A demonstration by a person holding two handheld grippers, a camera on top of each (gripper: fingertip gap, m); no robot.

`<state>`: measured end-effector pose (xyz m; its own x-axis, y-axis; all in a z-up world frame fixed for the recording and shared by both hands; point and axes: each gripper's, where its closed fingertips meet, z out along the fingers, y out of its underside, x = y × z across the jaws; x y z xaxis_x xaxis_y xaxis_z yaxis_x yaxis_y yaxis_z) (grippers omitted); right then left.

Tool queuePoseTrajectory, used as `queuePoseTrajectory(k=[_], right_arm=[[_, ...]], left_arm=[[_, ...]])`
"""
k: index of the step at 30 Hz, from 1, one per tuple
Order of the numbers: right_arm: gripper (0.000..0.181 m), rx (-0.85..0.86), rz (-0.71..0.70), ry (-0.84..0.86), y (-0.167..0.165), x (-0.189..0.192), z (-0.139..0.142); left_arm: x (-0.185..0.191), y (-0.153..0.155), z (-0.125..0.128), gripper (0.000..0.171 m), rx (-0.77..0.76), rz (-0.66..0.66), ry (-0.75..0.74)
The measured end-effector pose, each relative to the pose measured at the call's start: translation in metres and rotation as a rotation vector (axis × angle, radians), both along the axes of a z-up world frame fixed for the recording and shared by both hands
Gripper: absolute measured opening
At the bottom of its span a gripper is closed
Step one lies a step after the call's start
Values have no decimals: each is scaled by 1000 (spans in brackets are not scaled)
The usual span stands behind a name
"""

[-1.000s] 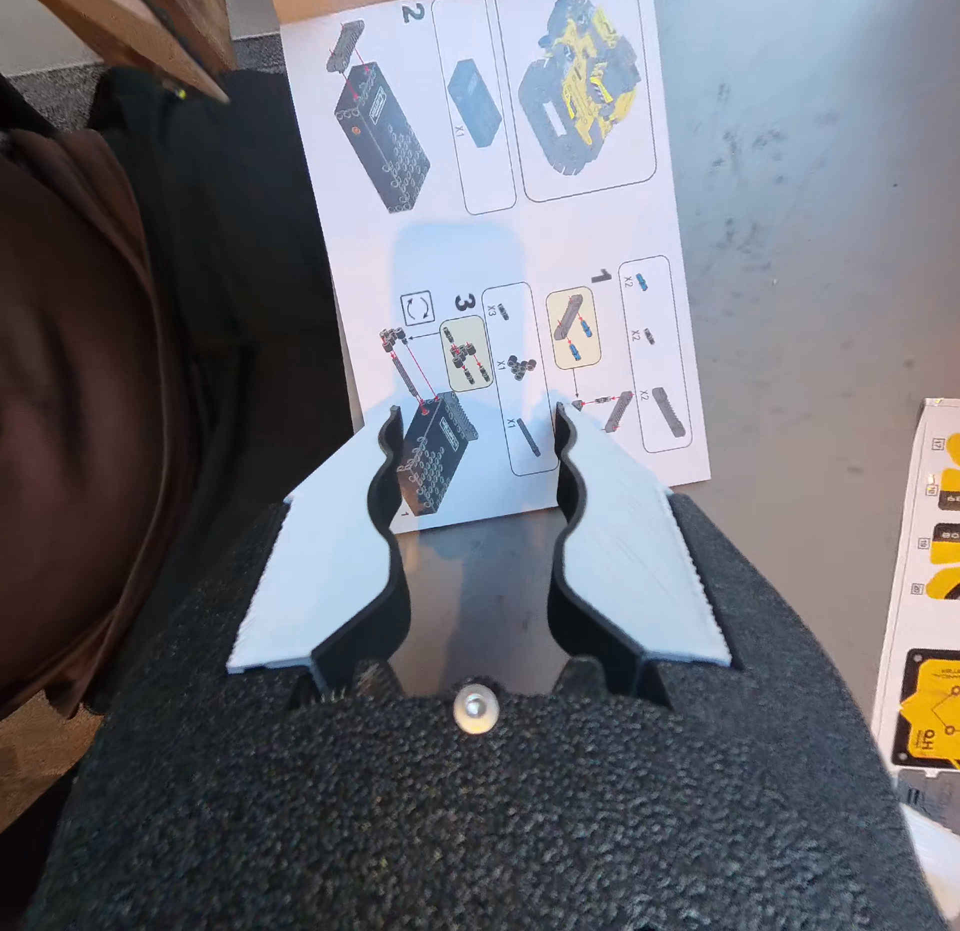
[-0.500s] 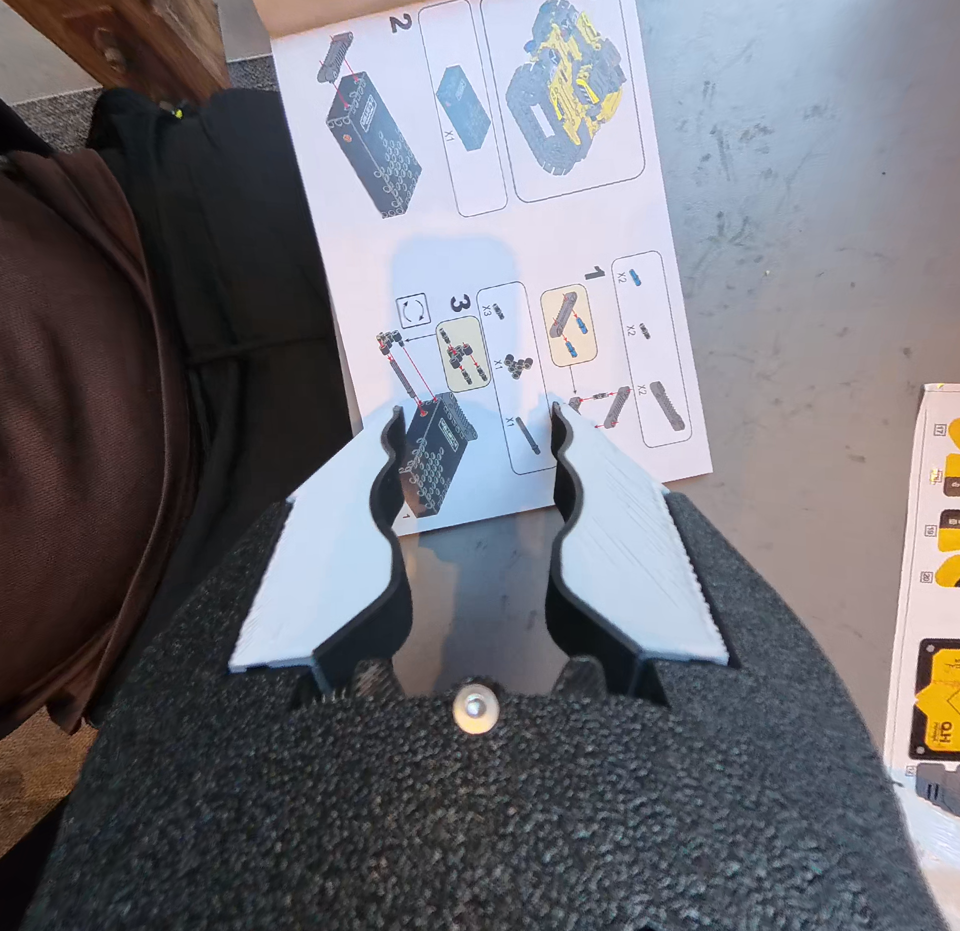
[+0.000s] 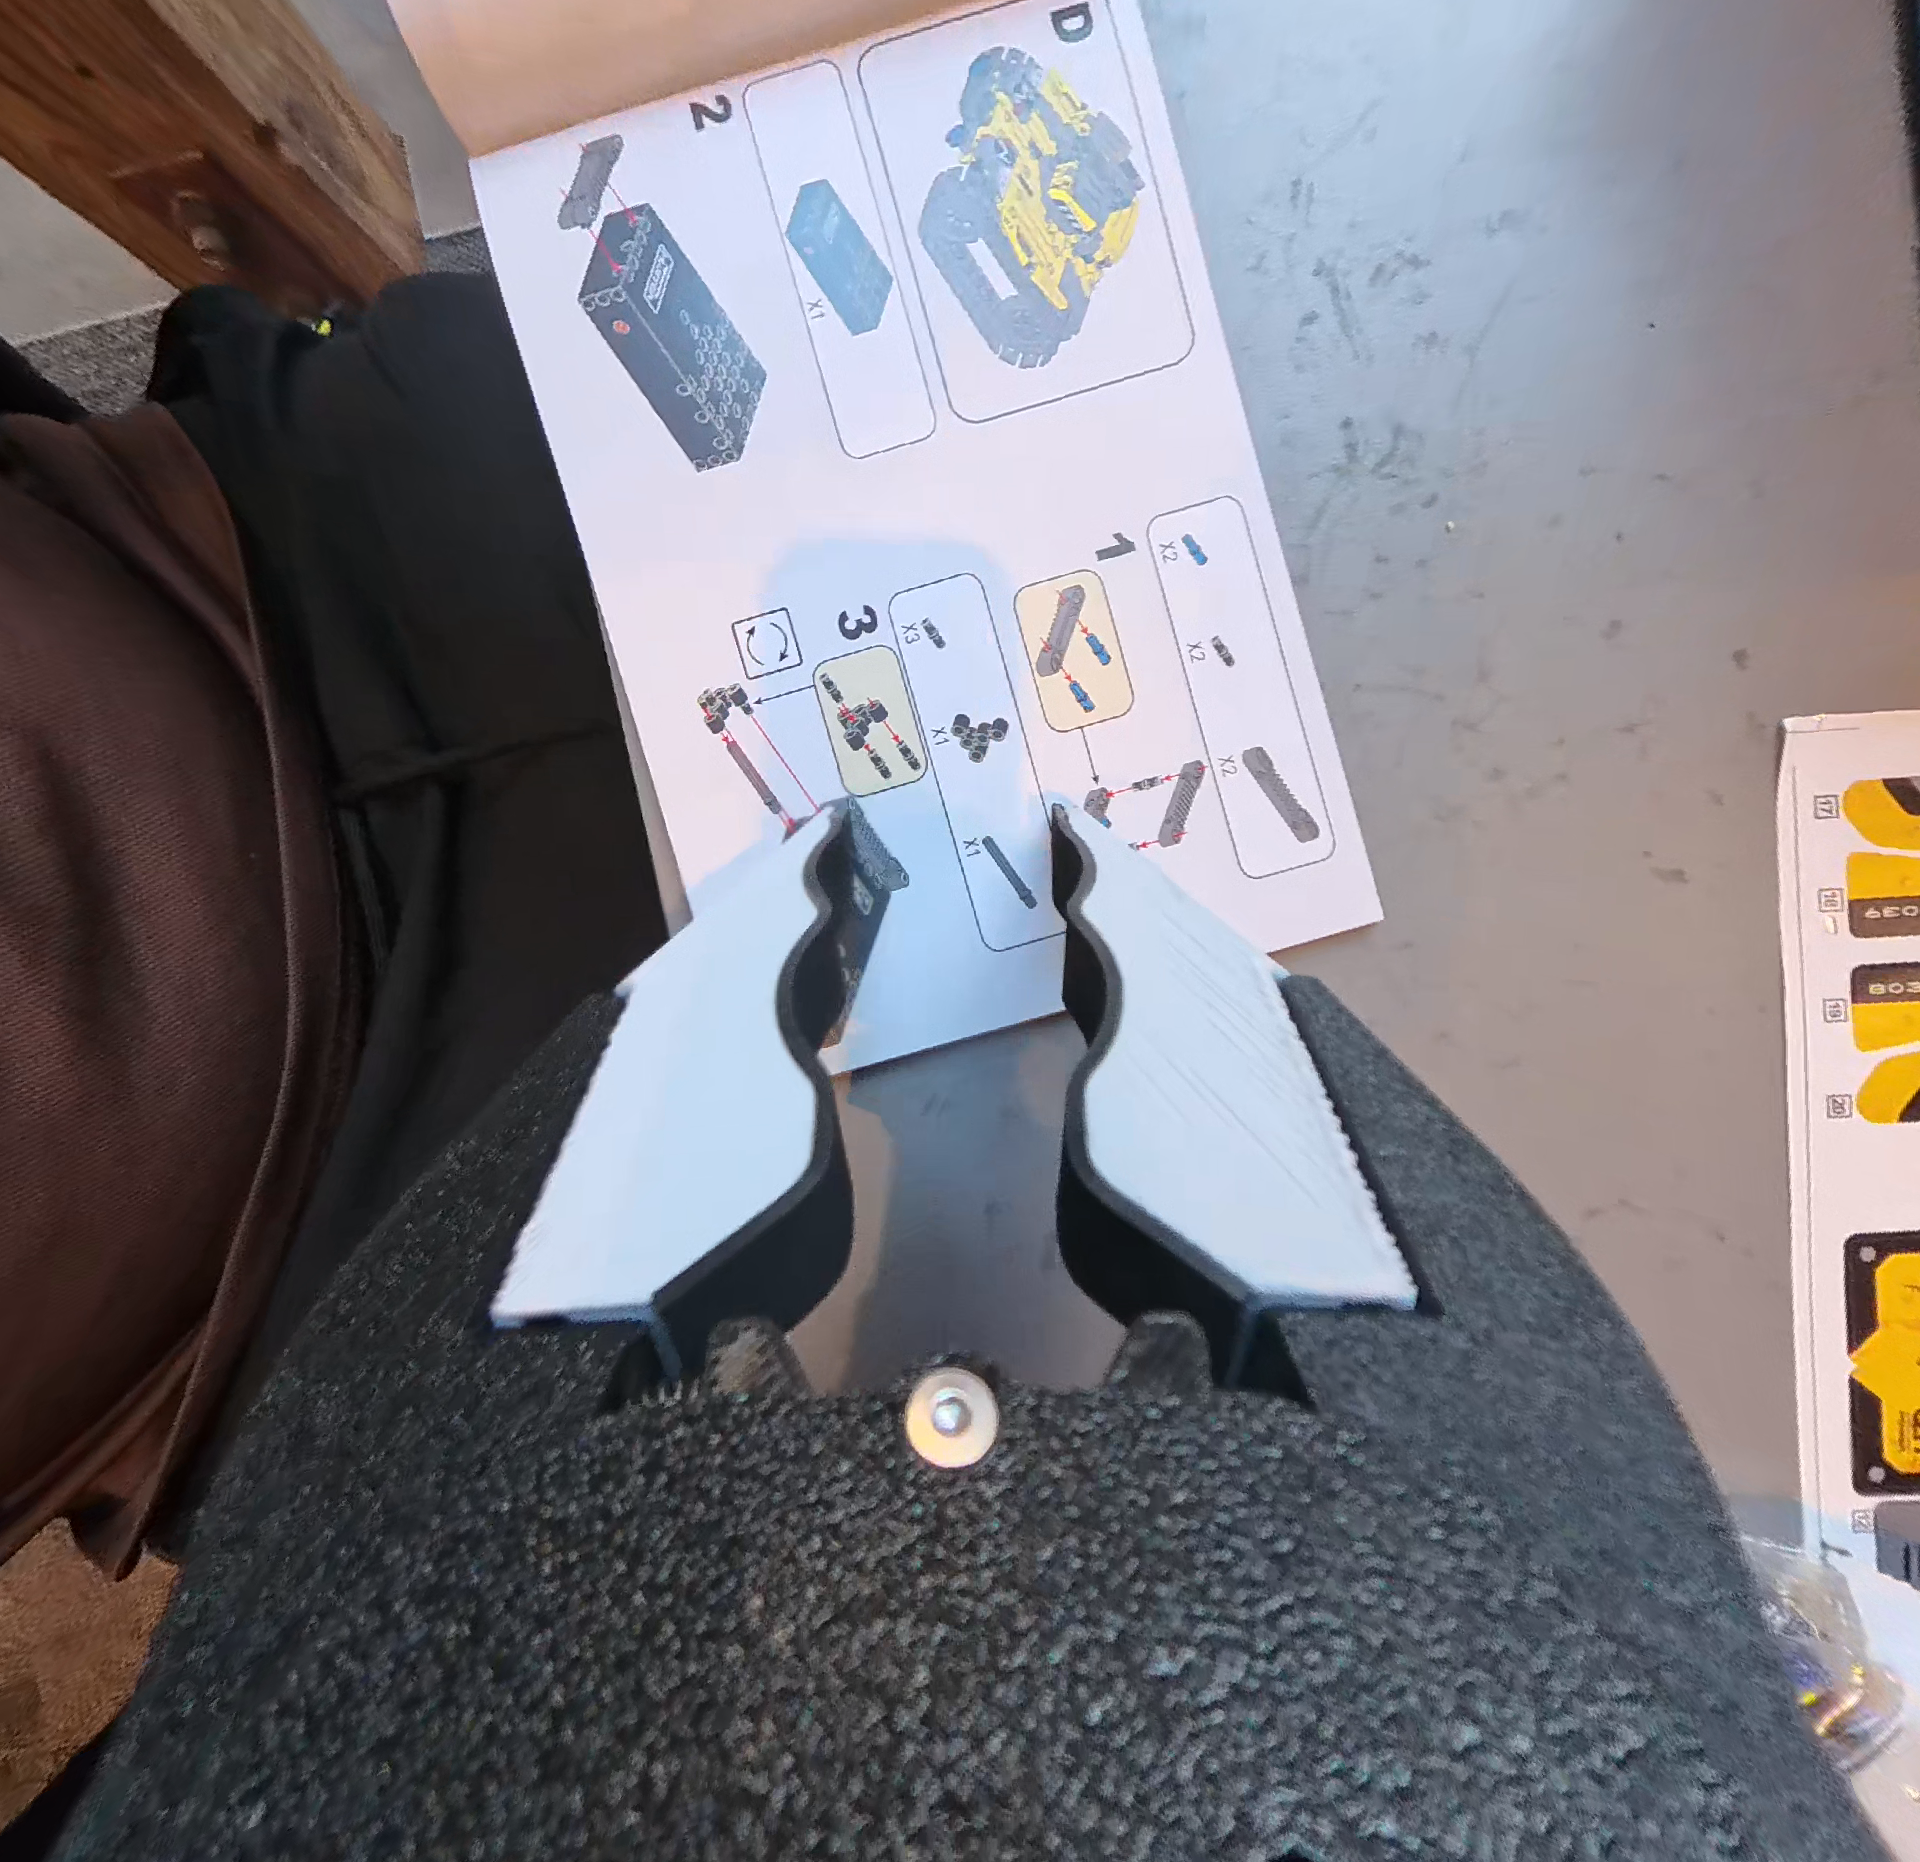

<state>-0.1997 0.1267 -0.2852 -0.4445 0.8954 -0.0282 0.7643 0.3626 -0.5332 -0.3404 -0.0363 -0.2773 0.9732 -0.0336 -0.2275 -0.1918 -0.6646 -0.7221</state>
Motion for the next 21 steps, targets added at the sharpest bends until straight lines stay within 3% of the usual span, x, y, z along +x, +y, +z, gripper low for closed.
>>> queuePoseTrajectory(k=[4,7,10,15,19,21], right_arm=[[38,-13,-15,22,0,-1,0],[38,-18,-21,37,0,-1,0],[37,-22,-23,49,0,-1,0],[39,-65,3,63,1,4,1],[38,-85,-6,36,9,11,2],[46,-39,-5,24,15,15,1]], left_arm=[[26,15,28,55,108,-60,-84],[46,30,39,53,156,-123,-52],[58,38,24,54,104,-157,-28],[46,35,-1,54,40,-131,-11],[38,35,-8,53,28,-107,-45],[38,35,-9,54,29,-114,-55]])
